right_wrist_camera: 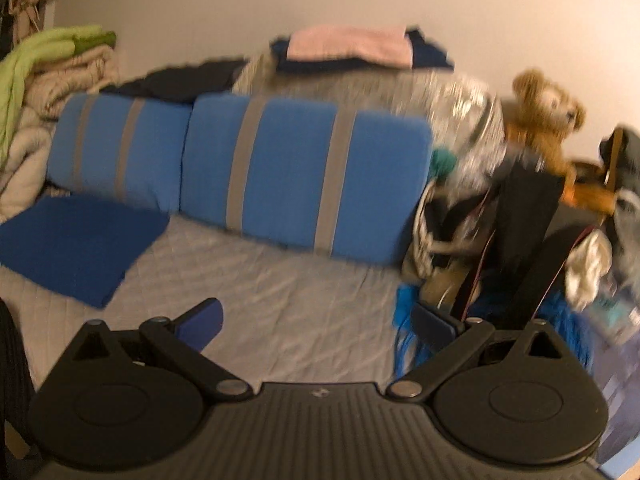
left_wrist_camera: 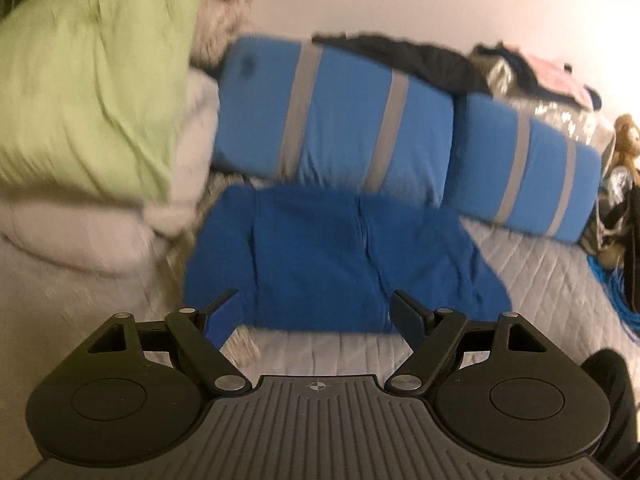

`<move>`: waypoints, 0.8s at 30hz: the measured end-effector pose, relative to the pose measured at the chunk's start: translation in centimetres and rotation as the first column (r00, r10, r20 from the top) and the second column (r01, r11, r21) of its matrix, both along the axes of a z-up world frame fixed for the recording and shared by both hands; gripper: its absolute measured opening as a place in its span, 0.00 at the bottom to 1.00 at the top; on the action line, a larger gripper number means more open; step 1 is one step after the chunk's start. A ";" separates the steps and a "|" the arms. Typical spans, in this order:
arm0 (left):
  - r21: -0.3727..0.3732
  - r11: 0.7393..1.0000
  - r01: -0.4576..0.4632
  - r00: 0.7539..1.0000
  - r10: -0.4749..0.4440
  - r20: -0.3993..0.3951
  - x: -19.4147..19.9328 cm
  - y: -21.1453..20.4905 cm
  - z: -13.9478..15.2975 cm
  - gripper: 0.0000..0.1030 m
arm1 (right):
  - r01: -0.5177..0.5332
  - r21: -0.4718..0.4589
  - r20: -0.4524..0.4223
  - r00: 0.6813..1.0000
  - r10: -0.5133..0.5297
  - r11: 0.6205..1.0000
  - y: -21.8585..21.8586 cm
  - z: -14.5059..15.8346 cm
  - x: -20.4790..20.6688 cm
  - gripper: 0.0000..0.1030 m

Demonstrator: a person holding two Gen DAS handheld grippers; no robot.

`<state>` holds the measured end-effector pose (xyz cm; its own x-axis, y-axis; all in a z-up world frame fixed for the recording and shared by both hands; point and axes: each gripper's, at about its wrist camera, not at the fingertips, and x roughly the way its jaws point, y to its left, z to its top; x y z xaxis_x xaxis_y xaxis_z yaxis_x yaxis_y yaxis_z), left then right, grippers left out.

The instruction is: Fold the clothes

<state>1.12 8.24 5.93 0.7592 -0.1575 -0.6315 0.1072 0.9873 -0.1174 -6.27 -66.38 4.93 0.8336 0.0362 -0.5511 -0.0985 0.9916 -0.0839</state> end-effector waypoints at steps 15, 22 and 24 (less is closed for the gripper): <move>0.078 0.997 0.021 0.994 -0.013 -0.106 2.5 -2.7 -7.6 0.78 | 0.028 -0.011 -0.186 0.982 -0.030 1.000 3.6 -11.2 4.4 1.00; 0.127 0.991 0.038 0.990 -0.020 -0.143 3.9 -3.5 -11.9 0.78 | 0.057 0.000 -0.263 0.963 -0.055 0.998 4.5 -16.6 5.8 1.00; 0.135 0.990 0.048 0.989 -0.028 -0.149 4.1 -3.7 -13.2 0.78 | 0.068 0.005 -0.285 0.956 -0.064 0.998 4.7 -18.2 6.0 1.00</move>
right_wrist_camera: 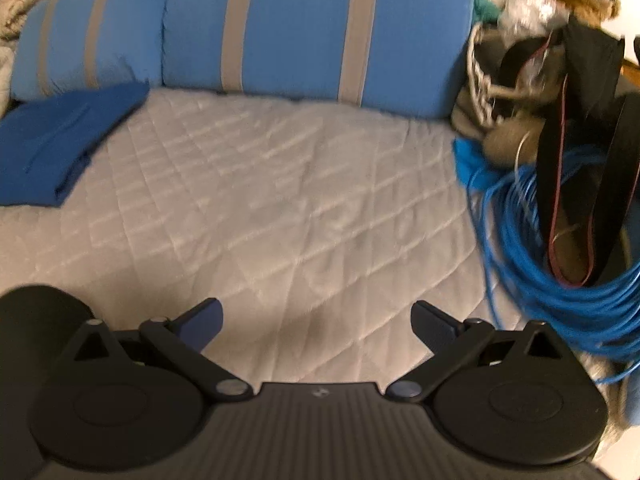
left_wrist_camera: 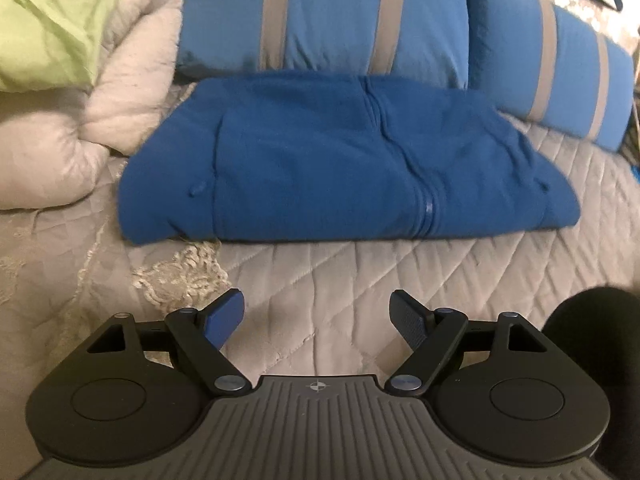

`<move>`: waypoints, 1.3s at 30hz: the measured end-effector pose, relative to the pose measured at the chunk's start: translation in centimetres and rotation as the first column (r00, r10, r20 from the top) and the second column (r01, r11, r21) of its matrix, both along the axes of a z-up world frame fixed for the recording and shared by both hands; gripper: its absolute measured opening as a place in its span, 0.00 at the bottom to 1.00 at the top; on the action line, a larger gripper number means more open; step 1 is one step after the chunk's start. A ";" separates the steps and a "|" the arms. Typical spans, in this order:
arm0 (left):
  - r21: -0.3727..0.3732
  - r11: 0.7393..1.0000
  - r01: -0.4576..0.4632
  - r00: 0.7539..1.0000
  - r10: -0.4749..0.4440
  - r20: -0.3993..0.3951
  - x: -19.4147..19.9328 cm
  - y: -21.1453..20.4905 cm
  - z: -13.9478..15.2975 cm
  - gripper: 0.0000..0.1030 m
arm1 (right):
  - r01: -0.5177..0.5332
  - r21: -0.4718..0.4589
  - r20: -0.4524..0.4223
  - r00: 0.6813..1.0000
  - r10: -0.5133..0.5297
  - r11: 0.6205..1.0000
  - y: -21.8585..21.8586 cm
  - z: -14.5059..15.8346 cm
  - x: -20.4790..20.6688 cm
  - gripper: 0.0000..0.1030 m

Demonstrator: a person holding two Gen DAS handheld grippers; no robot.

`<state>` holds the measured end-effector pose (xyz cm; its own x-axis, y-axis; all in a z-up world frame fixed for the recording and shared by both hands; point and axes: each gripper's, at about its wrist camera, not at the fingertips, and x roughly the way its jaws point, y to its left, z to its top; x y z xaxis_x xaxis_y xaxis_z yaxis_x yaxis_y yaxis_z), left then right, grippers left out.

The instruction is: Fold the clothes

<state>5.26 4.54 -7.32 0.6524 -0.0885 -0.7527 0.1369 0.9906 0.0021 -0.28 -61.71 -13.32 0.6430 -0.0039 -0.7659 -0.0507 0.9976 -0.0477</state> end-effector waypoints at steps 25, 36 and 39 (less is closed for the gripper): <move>-0.002 1.000 -0.023 0.999 0.023 0.035 1.9 -0.9 -6.5 1.00 | 0.138 0.019 0.062 0.988 -0.139 0.990 0.7 -8.3 0.9 1.00; 0.017 0.999 -0.034 0.997 0.033 0.063 4.6 -2.1 -6.8 1.00 | 0.169 0.011 0.153 0.974 -0.169 0.986 1.1 -8.7 2.3 1.00; 0.021 0.999 -0.039 0.997 0.038 0.068 5.4 -2.4 -6.8 1.00 | 0.177 0.006 0.162 0.971 -0.175 0.984 1.2 -8.6 2.9 1.00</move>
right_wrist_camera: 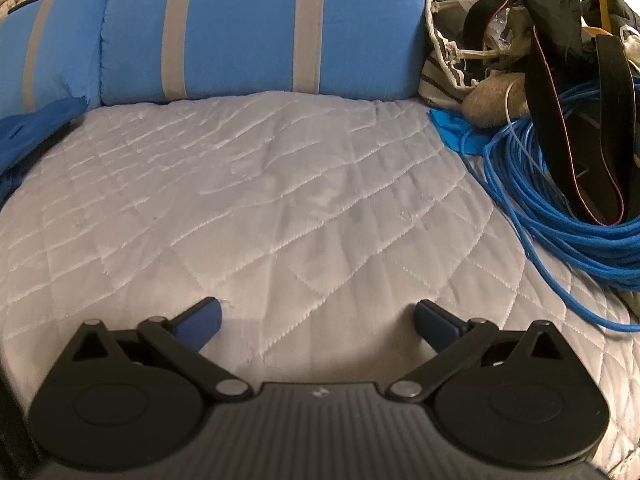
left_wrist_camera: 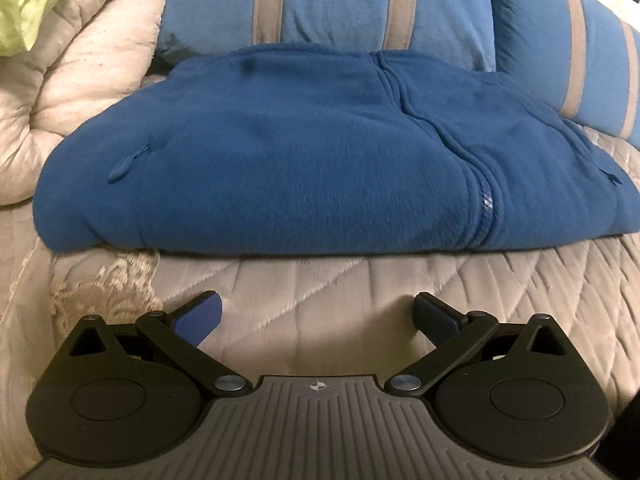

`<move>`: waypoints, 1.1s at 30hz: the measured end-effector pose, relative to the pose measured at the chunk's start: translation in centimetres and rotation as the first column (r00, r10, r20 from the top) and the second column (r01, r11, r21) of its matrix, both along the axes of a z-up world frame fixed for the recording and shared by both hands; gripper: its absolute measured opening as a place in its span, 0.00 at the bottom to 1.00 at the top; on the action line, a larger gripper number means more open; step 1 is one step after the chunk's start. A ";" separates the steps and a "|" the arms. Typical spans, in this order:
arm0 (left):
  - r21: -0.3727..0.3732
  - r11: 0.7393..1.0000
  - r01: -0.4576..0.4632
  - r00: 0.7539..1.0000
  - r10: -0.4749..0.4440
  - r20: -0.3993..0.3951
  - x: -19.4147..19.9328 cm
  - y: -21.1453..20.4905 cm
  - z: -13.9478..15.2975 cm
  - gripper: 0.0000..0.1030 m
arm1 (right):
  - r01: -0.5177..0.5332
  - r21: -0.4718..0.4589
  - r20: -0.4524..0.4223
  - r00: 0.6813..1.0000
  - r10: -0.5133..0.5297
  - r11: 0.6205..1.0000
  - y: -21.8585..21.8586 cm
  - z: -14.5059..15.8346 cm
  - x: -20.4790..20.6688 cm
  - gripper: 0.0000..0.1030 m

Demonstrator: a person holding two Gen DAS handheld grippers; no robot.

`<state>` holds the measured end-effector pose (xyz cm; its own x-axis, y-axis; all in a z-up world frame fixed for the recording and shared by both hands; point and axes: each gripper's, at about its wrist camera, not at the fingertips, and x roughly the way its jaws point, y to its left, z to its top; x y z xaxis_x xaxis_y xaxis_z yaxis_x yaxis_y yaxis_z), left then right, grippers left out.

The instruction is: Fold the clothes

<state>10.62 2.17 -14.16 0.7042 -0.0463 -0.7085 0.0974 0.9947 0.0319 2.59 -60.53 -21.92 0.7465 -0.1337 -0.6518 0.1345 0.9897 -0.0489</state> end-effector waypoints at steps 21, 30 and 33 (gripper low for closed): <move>0.022 1.000 -0.017 1.000 0.016 0.016 4.4 -1.1 0.0 1.00 | 0.008 0.036 0.035 0.999 -0.009 0.999 -0.9 0.4 4.2 1.00; 0.000 0.999 -0.037 0.984 0.036 0.176 3.4 -1.1 -1.4 1.00 | 0.000 0.057 0.152 0.988 -0.008 0.998 -1.4 -0.8 4.8 1.00; 0.000 0.999 -0.039 0.979 0.039 0.200 3.2 -1.1 -1.6 1.00 | -0.003 0.074 0.177 0.984 -0.010 0.997 -1.6 -1.0 4.5 0.99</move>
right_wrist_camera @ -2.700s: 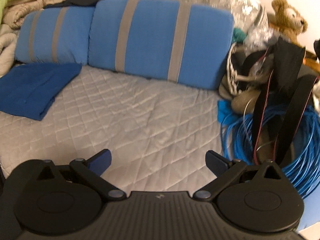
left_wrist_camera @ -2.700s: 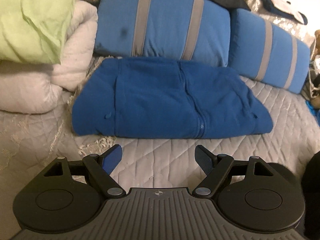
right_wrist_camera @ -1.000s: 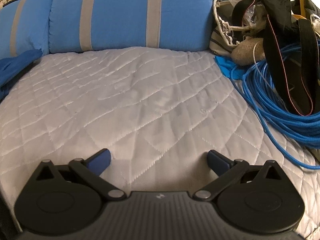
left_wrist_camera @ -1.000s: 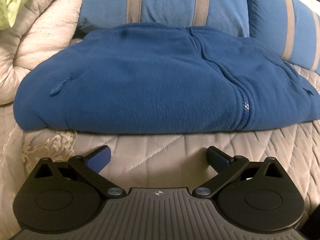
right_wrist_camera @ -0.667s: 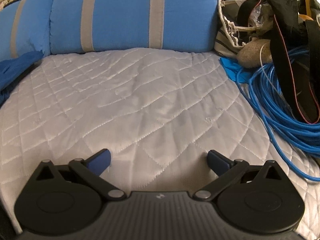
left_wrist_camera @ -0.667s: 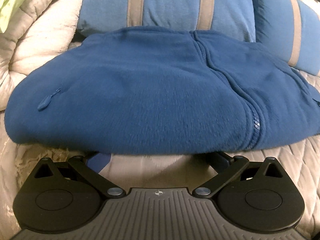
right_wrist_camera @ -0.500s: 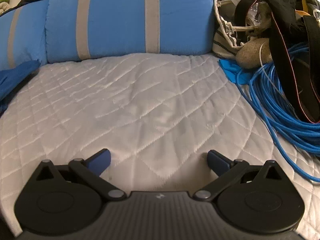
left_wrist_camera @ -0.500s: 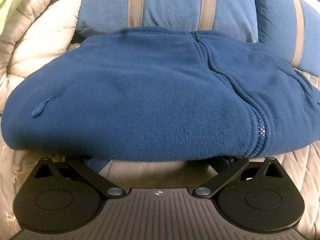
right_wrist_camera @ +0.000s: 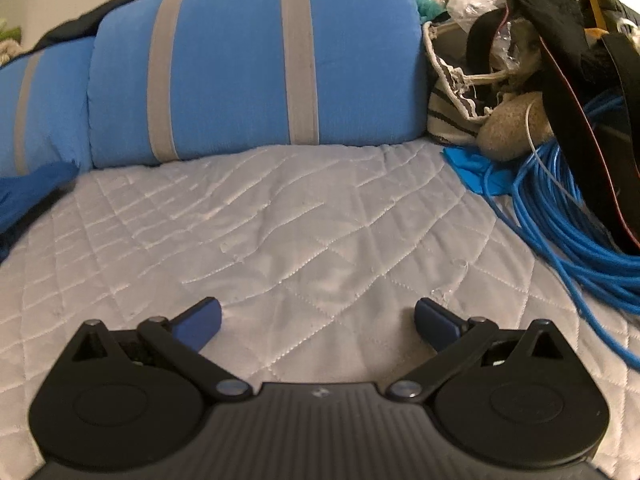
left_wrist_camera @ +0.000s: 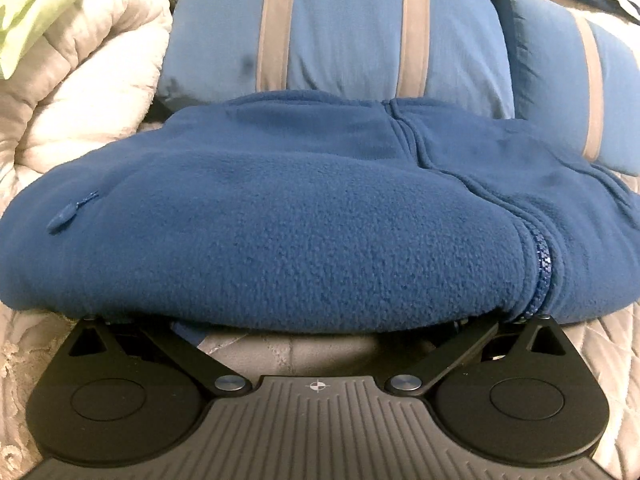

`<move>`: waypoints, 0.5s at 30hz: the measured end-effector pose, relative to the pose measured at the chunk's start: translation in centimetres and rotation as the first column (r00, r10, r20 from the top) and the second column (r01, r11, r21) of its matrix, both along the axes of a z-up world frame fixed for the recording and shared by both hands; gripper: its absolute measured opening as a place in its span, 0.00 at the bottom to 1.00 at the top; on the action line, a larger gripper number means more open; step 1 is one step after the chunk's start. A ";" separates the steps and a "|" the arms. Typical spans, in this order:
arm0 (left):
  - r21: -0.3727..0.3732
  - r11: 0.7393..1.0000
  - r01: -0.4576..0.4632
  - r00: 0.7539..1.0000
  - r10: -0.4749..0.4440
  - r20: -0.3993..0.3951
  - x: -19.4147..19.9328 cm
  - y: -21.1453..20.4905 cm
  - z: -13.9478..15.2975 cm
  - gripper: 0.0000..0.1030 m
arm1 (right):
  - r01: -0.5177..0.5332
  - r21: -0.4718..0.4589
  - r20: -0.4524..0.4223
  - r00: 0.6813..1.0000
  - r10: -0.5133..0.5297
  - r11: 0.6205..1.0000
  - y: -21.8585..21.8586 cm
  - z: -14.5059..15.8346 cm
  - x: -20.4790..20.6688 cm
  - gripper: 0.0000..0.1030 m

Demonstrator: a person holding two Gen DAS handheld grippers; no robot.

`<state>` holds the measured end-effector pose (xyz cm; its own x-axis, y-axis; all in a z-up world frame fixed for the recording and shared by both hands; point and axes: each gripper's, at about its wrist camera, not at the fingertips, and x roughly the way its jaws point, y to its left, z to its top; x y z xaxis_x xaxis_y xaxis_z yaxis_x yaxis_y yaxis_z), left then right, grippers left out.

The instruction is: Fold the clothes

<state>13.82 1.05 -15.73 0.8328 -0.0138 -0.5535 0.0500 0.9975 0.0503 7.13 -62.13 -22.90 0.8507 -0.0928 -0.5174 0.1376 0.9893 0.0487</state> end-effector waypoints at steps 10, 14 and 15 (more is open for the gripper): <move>-0.011 1.000 0.002 1.000 -0.002 0.009 -0.1 0.1 0.0 1.00 | 0.001 -0.009 0.022 1.000 -0.001 1.000 0.2 -0.1 -0.3 0.99; -0.011 1.000 0.002 1.000 -0.002 0.010 -0.1 0.1 0.0 1.00 | 0.002 -0.010 0.024 1.000 -0.001 1.000 0.2 -0.1 -0.3 0.99; -0.012 1.000 0.002 1.000 -0.002 0.010 -0.1 0.1 0.0 1.00 | 0.001 -0.009 0.024 1.000 -0.001 1.000 0.2 -0.1 -0.3 0.99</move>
